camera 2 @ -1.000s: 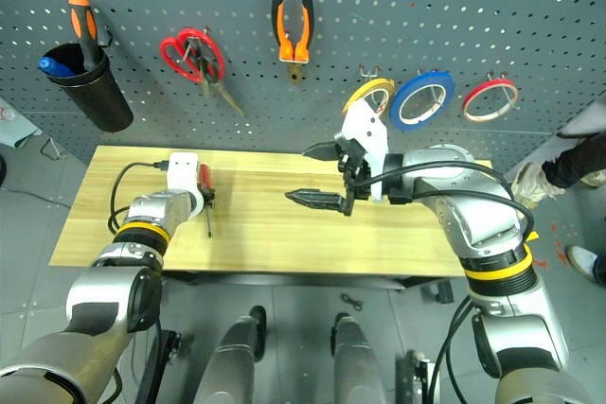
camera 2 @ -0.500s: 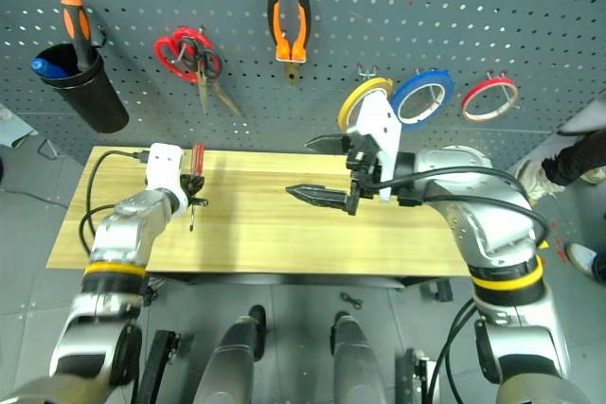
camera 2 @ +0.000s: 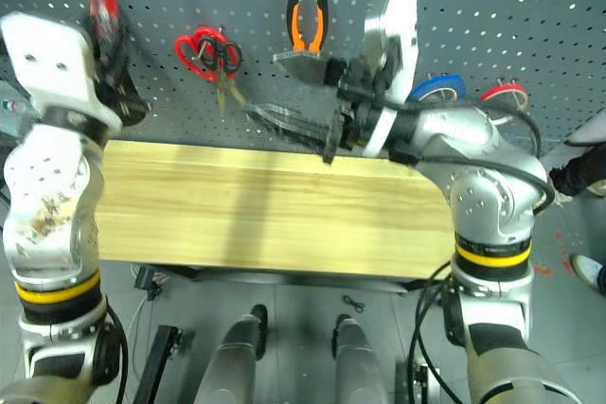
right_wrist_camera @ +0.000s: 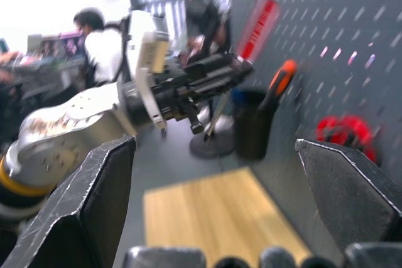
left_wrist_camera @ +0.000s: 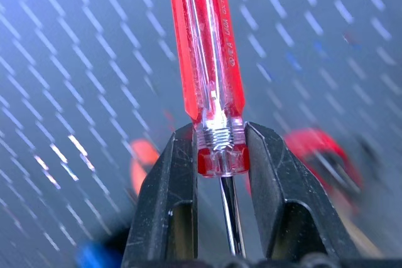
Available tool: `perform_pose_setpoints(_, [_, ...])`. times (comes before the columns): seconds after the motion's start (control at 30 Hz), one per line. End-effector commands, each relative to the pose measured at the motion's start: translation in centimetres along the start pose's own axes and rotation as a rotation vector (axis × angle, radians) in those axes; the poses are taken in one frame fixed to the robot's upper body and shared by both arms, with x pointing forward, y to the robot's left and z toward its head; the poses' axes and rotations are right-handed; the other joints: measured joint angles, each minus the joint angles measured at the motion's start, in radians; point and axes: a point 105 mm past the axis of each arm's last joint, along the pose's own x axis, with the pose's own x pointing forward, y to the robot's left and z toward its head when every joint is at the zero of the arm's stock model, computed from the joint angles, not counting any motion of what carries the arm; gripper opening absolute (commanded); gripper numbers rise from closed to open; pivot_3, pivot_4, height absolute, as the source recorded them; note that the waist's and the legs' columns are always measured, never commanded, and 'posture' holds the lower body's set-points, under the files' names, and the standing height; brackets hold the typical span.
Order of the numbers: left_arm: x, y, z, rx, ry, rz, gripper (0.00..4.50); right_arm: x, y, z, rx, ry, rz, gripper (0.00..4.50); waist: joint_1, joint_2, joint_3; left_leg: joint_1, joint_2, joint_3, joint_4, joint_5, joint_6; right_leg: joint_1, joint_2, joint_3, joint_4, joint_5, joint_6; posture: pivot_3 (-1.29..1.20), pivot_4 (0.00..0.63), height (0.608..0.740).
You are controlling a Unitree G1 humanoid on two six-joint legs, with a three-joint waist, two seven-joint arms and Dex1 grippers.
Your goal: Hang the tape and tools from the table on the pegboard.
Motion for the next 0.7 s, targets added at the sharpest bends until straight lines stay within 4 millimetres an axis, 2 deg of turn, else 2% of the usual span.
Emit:
perform_pose_setpoints(0.03, [2.7,2.0,2.0,0.035,-0.11,0.08,0.63,0.4,0.1,2.1,-0.048,-0.085,0.011,4.5,0.006,-0.001,-0.001,0.0,0.0,0.0,0.0,0.0,0.0,0.0,0.0,0.0,-0.001,0.001,-0.001,0.19,0.216,0.74])
perform_pose_setpoints(0.2, [6.4,3.0,1.3,-0.045,-0.128,0.154,0.63,0.7,-0.3,2.3,-0.074,-0.092,0.001,4.5,0.023,-0.002,-0.005,-0.005,0.0,0.0,-0.002,0.0,0.0,0.0,-0.001,-0.003,-0.008,0.005,-0.004,0.17,0.202,0.74])
perform_pose_setpoints(0.33, [8.0,3.5,0.0,-0.081,-0.113,0.2,0.63,0.8,-0.3,2.3,-0.084,-0.092,-0.002,4.5,0.027,-0.003,-0.005,-0.009,0.0,-0.001,-0.001,0.001,0.0,-0.002,-0.001,-0.005,-0.009,0.006,-0.004,0.15,0.203,0.74])
perform_pose_setpoints(0.53, [8.5,3.6,-4.6,-0.174,0.009,0.255,0.63,0.6,-0.5,2.3,-0.098,-0.066,-0.025,4.5,0.025,-0.003,-0.005,-0.01,0.001,-0.001,-0.001,0.001,-0.001,-0.003,-0.001,-0.006,-0.008,0.007,-0.005,0.12,0.211,0.74])
perform_pose_setpoints(0.7, [8.2,2.9,-6.5,-0.187,0.053,0.255,0.63,0.4,-0.8,2.1,-0.1,-0.05,-0.044,4.5,0.024,-0.003,-0.005,-0.012,0.002,-0.001,-0.001,0.002,-0.002,-0.003,-0.001,-0.009,-0.008,0.007,-0.005,0.11,0.215,0.74])
